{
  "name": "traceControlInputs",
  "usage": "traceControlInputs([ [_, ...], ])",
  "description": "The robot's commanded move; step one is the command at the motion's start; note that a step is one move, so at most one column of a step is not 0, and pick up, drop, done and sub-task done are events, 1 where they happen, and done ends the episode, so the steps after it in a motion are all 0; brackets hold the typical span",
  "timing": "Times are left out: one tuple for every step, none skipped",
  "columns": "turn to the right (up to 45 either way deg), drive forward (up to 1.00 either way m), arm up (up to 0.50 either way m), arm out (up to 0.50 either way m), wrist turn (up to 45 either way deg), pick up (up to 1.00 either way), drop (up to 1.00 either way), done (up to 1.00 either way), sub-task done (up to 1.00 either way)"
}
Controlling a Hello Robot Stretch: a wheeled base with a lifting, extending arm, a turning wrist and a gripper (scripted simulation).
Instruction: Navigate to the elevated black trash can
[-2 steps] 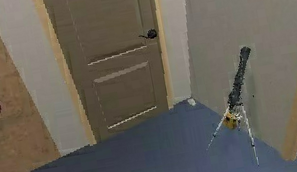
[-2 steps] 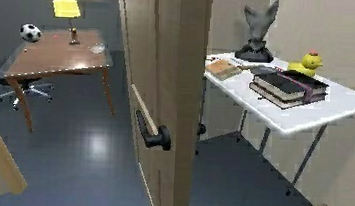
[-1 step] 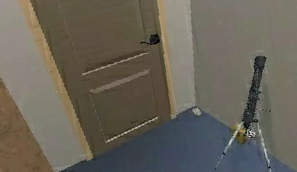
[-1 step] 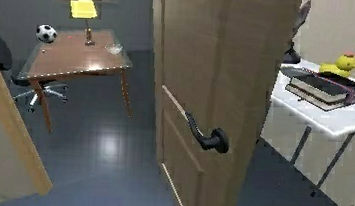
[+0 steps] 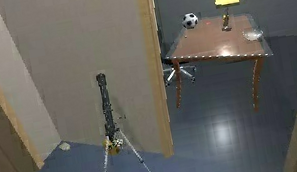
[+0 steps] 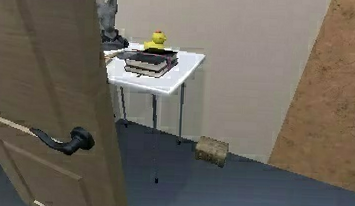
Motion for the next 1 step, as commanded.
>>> traceControlInputs([
  [12.0,0.00,0.00,0.00,0.0,0.00,0.00,0.00,0.00],
])
